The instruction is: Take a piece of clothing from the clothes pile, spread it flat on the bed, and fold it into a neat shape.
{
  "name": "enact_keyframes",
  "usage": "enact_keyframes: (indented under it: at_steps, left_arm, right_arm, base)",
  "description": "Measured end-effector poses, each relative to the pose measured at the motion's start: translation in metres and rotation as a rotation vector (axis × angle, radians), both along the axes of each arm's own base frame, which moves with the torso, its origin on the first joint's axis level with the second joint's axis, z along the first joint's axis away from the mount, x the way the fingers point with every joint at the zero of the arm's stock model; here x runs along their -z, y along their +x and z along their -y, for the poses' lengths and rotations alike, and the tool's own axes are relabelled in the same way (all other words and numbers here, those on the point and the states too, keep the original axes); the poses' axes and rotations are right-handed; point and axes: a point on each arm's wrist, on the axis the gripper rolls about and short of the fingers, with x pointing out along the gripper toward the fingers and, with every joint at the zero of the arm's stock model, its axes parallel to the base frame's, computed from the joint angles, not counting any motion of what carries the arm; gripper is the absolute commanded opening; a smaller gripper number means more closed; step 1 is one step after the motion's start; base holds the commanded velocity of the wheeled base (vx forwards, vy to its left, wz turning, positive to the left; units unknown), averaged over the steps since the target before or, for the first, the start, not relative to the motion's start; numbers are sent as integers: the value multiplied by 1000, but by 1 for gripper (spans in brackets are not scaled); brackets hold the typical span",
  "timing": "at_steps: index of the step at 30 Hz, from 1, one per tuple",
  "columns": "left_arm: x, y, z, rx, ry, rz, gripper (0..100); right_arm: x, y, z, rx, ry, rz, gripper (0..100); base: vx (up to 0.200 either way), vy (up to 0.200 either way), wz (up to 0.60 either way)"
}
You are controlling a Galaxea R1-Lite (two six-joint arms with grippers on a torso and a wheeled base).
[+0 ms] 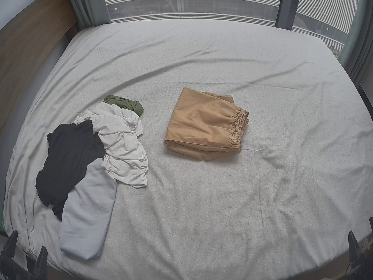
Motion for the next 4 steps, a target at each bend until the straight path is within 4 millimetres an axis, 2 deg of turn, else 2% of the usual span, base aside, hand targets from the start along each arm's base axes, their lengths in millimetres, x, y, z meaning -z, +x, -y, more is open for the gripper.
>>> enact_keyframes:
  at_steps: [4]
  left_arm:
    - [0, 0, 0, 0, 0, 0, 100]
  right_arm:
    - [0, 0, 0, 1, 0, 0, 100]
  base:
    - [0, 0, 0]
